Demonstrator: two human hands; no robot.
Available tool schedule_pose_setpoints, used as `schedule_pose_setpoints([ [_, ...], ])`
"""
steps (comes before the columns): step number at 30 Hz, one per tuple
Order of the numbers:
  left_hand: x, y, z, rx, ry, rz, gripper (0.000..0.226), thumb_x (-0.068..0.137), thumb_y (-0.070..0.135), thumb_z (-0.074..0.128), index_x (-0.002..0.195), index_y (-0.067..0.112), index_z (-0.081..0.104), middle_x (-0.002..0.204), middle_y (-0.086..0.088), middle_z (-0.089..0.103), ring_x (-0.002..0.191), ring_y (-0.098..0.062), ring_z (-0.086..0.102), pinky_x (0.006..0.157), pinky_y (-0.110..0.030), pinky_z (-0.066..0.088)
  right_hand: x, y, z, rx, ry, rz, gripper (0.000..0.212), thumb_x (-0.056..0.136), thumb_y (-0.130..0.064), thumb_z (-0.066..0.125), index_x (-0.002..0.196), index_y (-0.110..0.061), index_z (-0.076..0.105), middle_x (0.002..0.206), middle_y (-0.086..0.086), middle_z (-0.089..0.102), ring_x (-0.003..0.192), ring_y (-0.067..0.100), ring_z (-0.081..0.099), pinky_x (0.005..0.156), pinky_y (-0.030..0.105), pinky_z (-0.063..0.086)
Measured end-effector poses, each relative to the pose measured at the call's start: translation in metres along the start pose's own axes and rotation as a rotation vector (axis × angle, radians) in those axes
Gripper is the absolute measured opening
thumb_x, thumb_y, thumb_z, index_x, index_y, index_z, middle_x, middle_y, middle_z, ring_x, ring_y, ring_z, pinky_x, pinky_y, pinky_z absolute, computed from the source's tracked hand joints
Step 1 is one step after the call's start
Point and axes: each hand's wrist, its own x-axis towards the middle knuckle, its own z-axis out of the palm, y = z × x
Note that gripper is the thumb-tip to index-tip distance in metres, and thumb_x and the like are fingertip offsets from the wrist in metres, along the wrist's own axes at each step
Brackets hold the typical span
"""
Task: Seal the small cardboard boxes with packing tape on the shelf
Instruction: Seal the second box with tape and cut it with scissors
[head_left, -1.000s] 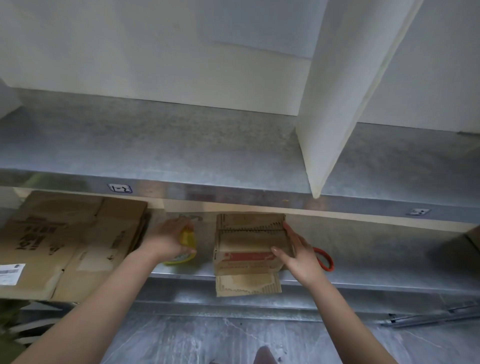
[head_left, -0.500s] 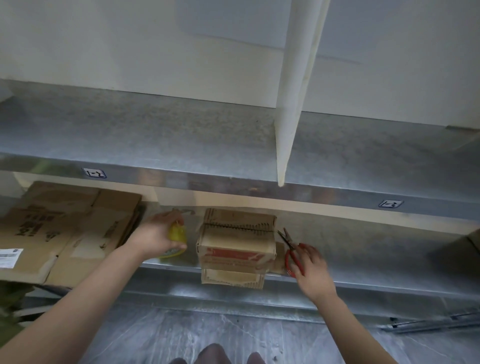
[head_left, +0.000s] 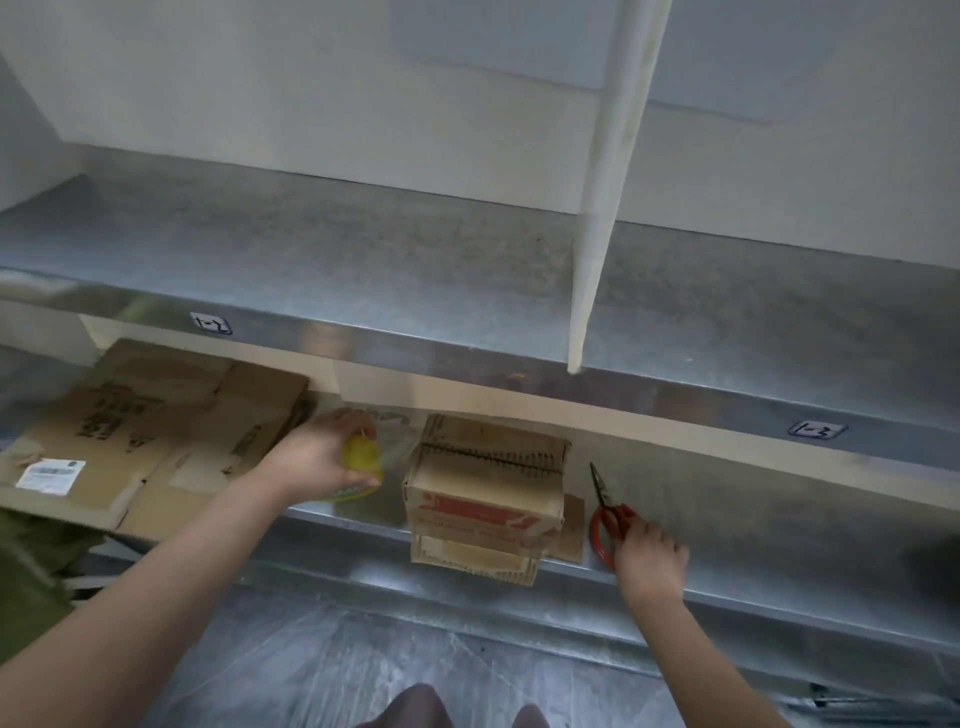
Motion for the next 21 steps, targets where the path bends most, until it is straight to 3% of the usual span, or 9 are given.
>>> schedule_pose_setpoints([
  [5,0.002,-0.001,-0.010,-0.018,0.016,0.066,0.049,0.070,0.044,0.082,0.104,0.029,0.051,0.108,0.011,0.051,0.096,-0.013,0.048,0.072,-0.026,0.033,-0.003,-0.003,-0.011,0.052,0.017,0.071,0.032,0.100,-0.019,0.040,0.132,-0.013,0.040,0.128,0.003,0.055,0.112,0.018,0.058,0.091,0.029,0.041],
  [9,0.008,-0.002,-0.014,-0.006,-0.009,0.076,0.048,0.071,0.047,0.080,0.102,0.034,0.045,0.107,0.012,0.050,0.094,-0.012,0.046,0.069,-0.027,0.033,-0.028,0.003,-0.024,0.092,0.084,0.133,0.042,0.092,-0.013,0.054,0.132,-0.012,0.041,0.121,0.001,0.063,0.111,0.019,0.059,0.090,0.029,0.041],
  [15,0.016,-0.008,-0.015,-0.041,-0.055,0.094,0.047,0.071,0.047,0.079,0.101,0.034,0.046,0.108,0.012,0.050,0.096,-0.014,0.048,0.073,-0.030,0.038,-0.091,-0.025,-0.059,0.488,0.393,0.169,0.038,0.087,-0.007,0.058,0.125,-0.004,0.054,0.102,0.013,0.070,0.095,0.035,0.064,0.083,0.042,0.042],
  [18,0.017,-0.011,-0.019,-0.072,-0.077,0.115,0.047,0.072,0.049,0.078,0.100,0.033,0.045,0.106,0.010,0.049,0.094,-0.015,0.049,0.071,-0.030,0.039,-0.128,-0.061,-0.079,0.586,0.506,0.111,0.038,0.088,-0.015,0.064,0.125,-0.012,0.055,0.105,0.006,0.070,0.097,0.031,0.065,0.086,0.042,0.044],
  [21,0.019,-0.015,-0.023,-0.080,-0.085,0.147,0.047,0.071,0.052,0.078,0.100,0.035,0.045,0.105,0.010,0.050,0.093,-0.015,0.050,0.073,-0.030,0.042,-0.158,-0.114,-0.095,0.619,0.491,0.035,0.038,0.090,-0.029,0.064,0.125,-0.020,0.055,0.103,-0.001,0.071,0.096,0.025,0.066,0.086,0.039,0.045],
])
